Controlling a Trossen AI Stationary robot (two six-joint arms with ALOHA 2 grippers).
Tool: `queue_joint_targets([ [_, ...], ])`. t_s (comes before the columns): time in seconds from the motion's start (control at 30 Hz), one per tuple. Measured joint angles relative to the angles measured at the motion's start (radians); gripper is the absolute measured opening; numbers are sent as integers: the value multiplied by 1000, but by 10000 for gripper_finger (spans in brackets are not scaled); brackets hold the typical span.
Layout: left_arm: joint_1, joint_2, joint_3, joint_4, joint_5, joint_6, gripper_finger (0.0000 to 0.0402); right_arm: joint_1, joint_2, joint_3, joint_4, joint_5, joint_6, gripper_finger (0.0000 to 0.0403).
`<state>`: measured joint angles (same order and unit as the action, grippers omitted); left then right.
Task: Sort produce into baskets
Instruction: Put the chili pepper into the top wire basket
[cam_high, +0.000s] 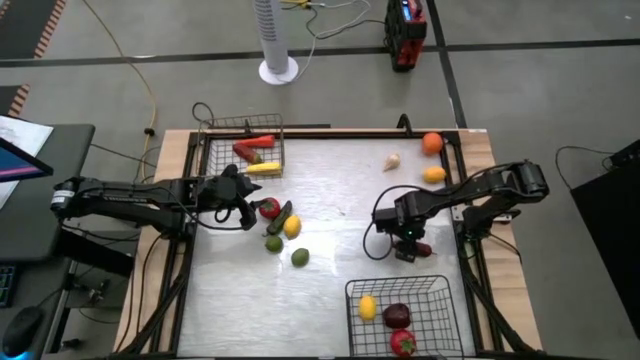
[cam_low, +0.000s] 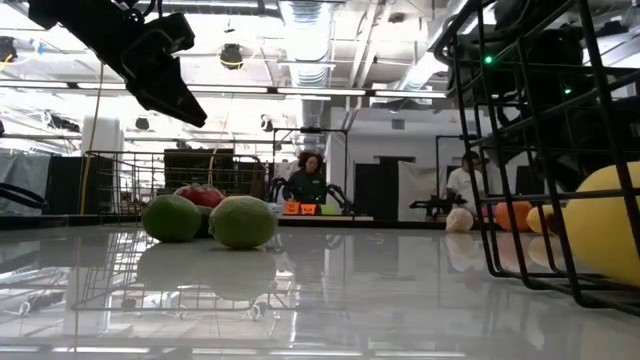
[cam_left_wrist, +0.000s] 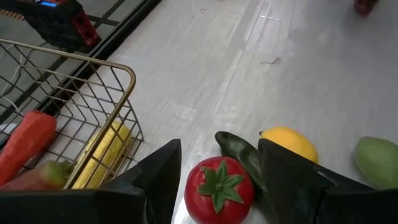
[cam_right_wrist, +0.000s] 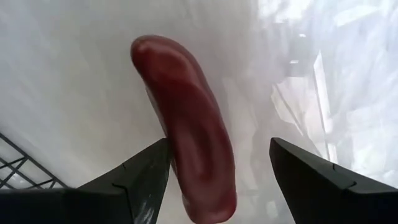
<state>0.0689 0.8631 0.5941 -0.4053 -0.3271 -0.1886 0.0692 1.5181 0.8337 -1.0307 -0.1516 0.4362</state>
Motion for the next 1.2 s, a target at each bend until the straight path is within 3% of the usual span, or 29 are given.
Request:
queue_joint_targets([
  [0.23, 0, 0, 0, 0, 0, 0, 202, -6, 0, 0, -10, 98, 6, 301],
  [0.47, 0, 0, 0, 0, -1, 0, 202, -82, -16, 2, -9, 140, 2, 301],
  [0.8, 0, 0, 0, 0, -1, 2, 202, -136, -17, 2, 16, 83, 97, 301],
  [1.2, 0, 0, 0, 0, -1, 2, 202, -89, 74, 3, 100, 163, 98, 286],
])
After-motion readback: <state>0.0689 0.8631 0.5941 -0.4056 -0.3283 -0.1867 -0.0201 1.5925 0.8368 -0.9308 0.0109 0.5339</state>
